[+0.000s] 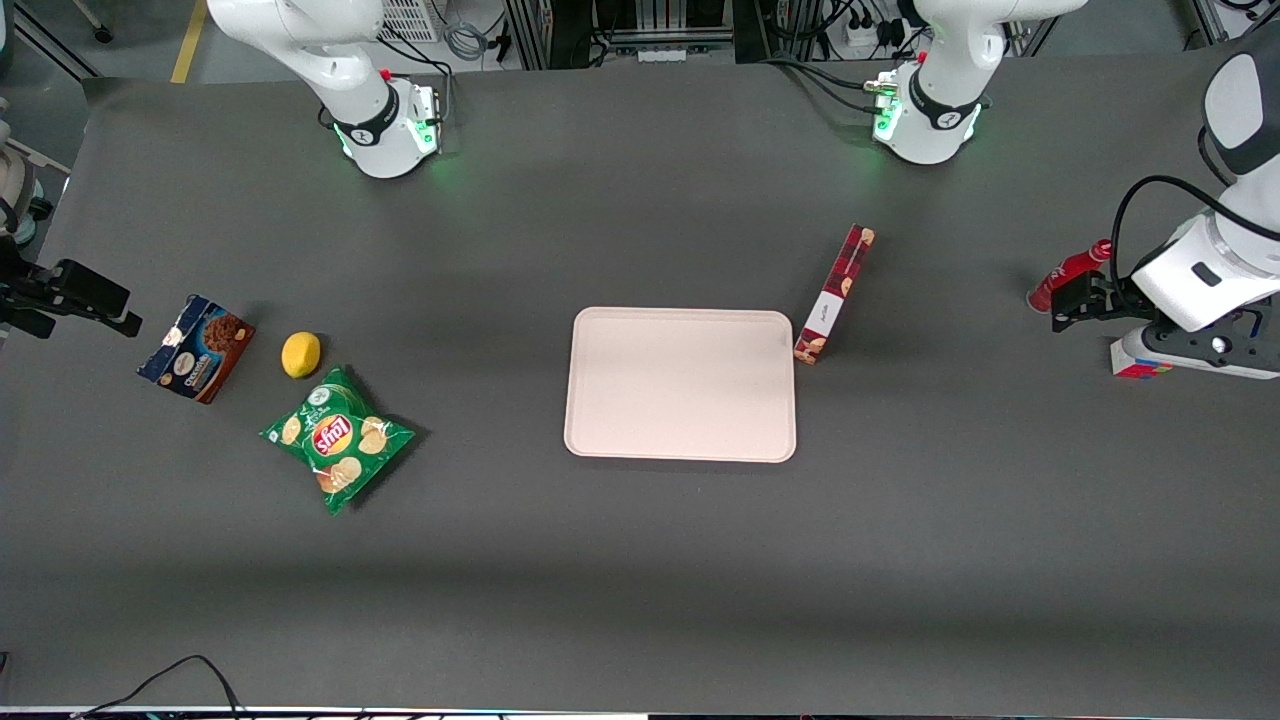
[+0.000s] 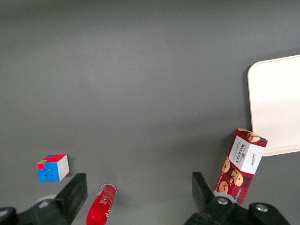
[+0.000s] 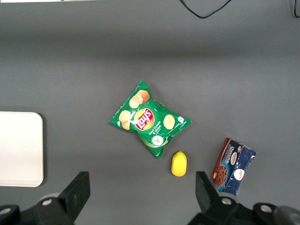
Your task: Place red cookie box on tray
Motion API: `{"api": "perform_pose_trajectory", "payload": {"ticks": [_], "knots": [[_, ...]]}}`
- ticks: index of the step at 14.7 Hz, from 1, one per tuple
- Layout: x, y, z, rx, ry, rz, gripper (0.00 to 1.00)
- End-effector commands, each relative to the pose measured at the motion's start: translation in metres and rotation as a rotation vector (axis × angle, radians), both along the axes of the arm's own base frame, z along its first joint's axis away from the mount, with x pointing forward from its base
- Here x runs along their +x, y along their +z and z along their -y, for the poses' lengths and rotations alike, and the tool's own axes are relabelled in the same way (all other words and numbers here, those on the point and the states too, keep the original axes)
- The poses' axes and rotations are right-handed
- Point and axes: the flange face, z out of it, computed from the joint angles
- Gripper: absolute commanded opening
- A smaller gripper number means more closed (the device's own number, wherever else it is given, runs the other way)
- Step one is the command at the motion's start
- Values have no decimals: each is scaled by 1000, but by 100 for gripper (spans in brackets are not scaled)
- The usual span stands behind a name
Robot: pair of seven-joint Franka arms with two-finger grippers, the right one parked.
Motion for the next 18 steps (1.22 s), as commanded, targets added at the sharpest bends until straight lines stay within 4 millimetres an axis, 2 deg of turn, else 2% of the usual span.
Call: {"api": "perform_pose_trajectory", "payload": {"ticks": [1, 18], "knots": [[3, 3, -1, 3, -17, -4, 100], [1, 6, -2, 9, -24, -13, 100]]}}
